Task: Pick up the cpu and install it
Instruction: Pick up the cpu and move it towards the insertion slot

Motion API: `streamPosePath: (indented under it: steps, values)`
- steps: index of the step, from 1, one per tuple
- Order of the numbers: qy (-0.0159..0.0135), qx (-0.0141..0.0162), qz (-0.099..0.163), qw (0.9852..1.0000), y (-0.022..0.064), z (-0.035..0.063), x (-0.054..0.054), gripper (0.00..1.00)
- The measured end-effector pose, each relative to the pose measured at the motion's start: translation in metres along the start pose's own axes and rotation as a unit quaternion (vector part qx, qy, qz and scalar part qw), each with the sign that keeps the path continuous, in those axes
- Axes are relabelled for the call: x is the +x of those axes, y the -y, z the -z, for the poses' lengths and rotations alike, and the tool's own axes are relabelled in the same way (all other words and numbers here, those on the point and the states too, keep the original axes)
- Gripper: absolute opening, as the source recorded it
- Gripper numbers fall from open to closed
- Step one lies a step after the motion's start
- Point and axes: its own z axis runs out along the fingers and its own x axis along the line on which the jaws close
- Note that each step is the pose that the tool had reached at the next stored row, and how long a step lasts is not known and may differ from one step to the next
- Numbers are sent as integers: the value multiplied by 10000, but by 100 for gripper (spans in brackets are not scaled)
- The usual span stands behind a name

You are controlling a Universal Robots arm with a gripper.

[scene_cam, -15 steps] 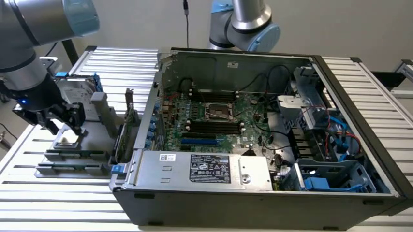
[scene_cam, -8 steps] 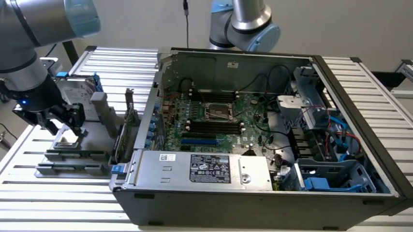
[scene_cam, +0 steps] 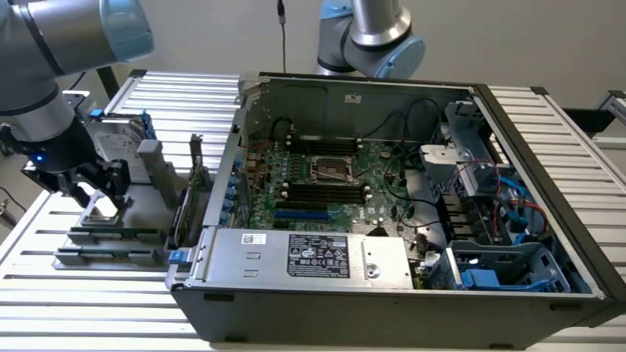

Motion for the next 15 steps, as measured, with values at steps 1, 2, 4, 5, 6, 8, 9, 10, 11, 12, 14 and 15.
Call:
streamPosePath:
  steps: [1, 2, 4, 5, 6, 8, 9, 10, 11, 12, 14, 15]
  values:
    - [0, 0, 0, 10000, 0, -6, 0, 62]
    - [-1, 1, 0, 10000, 0, -11, 0, 62]
    - [-2, 0, 0, 10000, 1, -23, 0, 62]
    - [-4, 0, 0, 10000, 1, -28, 0, 62]
    - [-5, 0, 0, 10000, 1, -35, 0, 62]
    - [-9, 0, 0, 10000, 2, -49, 0, 62]
    - [-12, 0, 0, 10000, 2, -57, -1, 62]
    - [-14, 0, 0, 10000, 3, -64, -1, 62]
    - [-17, 0, 0, 10000, 3, -71, -1, 62]
    - [-20, 0, -1, 10000, 3, -77, -1, 62]
    - [-24, -1, 0, 10000, 4, -90, -1, 62]
    - [-27, 0, 0, 10000, 5, -95, -1, 62]
